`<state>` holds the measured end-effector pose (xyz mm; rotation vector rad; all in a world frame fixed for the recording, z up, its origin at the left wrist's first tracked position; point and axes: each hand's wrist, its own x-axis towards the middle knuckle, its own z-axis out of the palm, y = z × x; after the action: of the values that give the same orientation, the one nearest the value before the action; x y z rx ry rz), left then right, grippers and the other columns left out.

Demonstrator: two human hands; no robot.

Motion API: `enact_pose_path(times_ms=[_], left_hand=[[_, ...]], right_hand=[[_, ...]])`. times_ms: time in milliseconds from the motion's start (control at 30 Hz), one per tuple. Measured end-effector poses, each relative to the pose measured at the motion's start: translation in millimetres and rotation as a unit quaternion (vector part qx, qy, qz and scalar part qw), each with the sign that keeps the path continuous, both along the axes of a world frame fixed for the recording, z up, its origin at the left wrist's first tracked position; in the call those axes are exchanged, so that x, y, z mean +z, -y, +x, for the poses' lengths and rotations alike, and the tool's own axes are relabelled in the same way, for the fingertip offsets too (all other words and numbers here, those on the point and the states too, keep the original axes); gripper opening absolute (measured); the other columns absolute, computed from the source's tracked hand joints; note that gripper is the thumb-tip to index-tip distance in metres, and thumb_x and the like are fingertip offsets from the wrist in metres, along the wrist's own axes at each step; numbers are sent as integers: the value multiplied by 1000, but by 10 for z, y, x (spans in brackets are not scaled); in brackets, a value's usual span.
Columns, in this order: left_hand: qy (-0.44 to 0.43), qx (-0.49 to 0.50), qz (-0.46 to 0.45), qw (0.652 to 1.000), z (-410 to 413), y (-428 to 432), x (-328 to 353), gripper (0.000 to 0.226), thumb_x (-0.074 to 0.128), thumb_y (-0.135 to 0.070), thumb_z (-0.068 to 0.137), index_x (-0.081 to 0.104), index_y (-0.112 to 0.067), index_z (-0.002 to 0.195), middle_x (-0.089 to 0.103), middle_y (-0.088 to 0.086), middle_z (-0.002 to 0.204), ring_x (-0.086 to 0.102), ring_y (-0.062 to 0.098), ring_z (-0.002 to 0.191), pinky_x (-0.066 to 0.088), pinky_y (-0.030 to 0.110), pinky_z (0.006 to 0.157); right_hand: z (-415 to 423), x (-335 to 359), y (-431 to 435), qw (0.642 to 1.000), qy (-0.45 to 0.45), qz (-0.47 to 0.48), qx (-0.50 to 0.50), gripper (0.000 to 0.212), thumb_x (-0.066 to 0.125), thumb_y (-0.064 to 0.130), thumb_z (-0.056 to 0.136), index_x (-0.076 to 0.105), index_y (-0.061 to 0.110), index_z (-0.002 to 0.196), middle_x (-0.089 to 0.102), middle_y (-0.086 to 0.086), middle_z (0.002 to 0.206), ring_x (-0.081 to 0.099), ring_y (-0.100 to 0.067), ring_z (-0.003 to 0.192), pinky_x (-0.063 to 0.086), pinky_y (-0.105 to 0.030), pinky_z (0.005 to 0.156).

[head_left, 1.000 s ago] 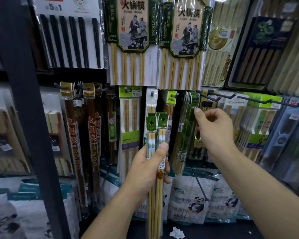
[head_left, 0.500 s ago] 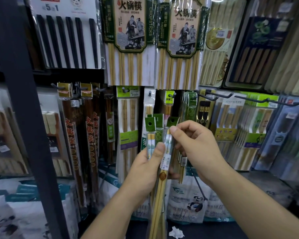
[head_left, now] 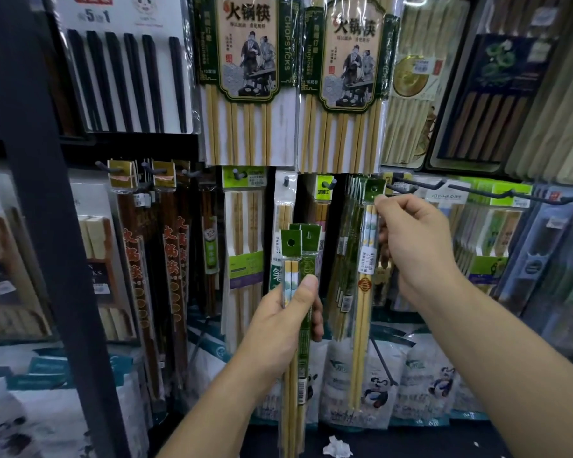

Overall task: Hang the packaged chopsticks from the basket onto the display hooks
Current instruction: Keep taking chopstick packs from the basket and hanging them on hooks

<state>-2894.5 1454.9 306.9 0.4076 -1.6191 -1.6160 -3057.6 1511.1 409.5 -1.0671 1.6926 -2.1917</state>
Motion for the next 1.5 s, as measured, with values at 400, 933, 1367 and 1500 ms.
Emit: enact_pose_path(times_ms=[400,933,1367,1500], left_hand=[[-11,-48,62,997,25,-19,14,48,67,-64,82,60,-16,83,53,-2,68,48,12,55,38,22,42],[-42,-13,39,998,-50,-40,4,41,58,-48,92,59,-8,93,60,3,69,56,16,57,46,28,47],[-86,-22,65,994,-54,-33,-9,25,59,-38,95,72,-21,107,77,15,98,75,29,84,64,49,72],[-41,30,48,998,-67,27,-53,28,59,-38,99,69,-12,98,72,4,87,71,21,82,62,39,74]], right_hand=[[-46,-61,89,1000,-8,-2,-16,33,66,29,98,63,19,67,52,5,60,51,-9,61,45,-30,70],[298,-397,-99,973,-162,94,132,10,71,31,93,77,28,85,74,7,84,67,-4,77,52,-14,68],[363,-356,-130,983,-69,77,152,13,70,21,95,73,14,84,57,-4,67,50,-12,52,48,-24,49],[244,-214,-119,995,-81,29,59,19,66,28,97,72,24,79,57,12,64,49,-3,58,46,-19,57]])
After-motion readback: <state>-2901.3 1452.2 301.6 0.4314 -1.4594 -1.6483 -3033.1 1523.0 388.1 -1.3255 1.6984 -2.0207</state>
